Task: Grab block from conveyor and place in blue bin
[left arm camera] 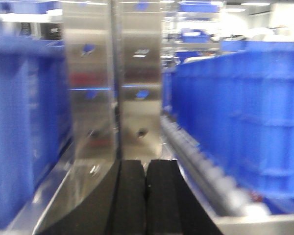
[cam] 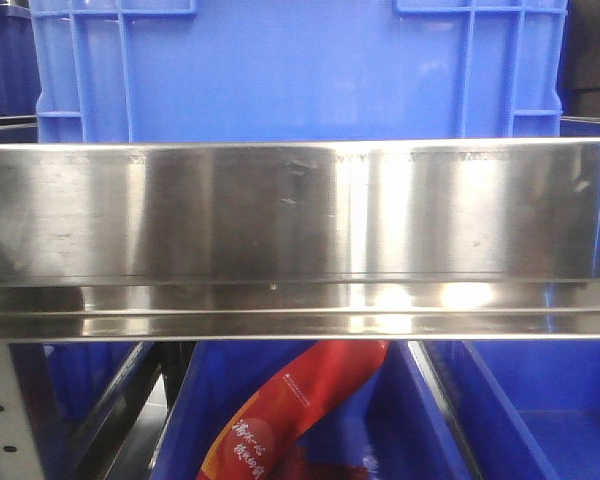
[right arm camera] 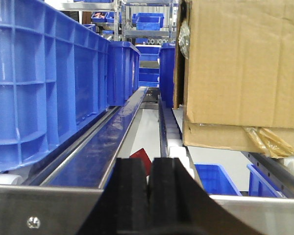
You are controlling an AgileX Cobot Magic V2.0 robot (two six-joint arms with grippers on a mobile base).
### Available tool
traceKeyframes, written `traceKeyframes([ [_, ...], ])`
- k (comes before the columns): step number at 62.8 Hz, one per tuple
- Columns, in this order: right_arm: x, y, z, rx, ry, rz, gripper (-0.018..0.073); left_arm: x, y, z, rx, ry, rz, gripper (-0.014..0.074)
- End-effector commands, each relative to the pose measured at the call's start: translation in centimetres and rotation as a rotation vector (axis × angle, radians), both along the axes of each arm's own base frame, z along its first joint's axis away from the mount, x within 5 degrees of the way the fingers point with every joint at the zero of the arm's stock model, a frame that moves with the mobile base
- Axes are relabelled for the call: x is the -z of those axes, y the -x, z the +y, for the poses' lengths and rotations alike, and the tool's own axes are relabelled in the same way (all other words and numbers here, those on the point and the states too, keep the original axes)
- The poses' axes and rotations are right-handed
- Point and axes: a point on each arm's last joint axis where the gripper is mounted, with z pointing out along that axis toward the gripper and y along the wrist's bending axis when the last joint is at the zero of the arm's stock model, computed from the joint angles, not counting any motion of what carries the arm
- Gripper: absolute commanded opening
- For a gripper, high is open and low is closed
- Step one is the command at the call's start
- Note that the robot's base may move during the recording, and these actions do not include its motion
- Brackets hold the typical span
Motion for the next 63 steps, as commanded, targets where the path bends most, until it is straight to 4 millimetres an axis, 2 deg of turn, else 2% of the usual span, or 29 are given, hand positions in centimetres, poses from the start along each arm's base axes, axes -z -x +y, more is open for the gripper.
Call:
traceKeyframes([
  [1,-0.2,0.0,0.0,0.005,0.008,-0.026,-0.0162,0.8,-0.2,0.0,-0.008,0.006,-0.023,-0.0111],
  [7,-0.2,0.0,0.0,0.005,0.008,-0.026,-0.0162,2.0,-0.5,0.0,-0.004,0.007,-0.054,-0.0111],
  [10,-0.2,0.0,0.0,0.005,0.008,-0.026,-0.0162,1.7,-0.4,0.0,-0.001,0.019,-0.092,-0.0111],
  [15,-0.2,0.0,0.0,0.005,0.008,-0.026,-0.0162,2.1,-0.5,0.0,-0.003,0.022,-0.043,-0.0111],
  [63,-0.2,0.0,0.0,0.005,0.008,-0.026,-0.0162,2.0,-0.5,0.0,-0.003,0.022,-0.053,-0.0111],
])
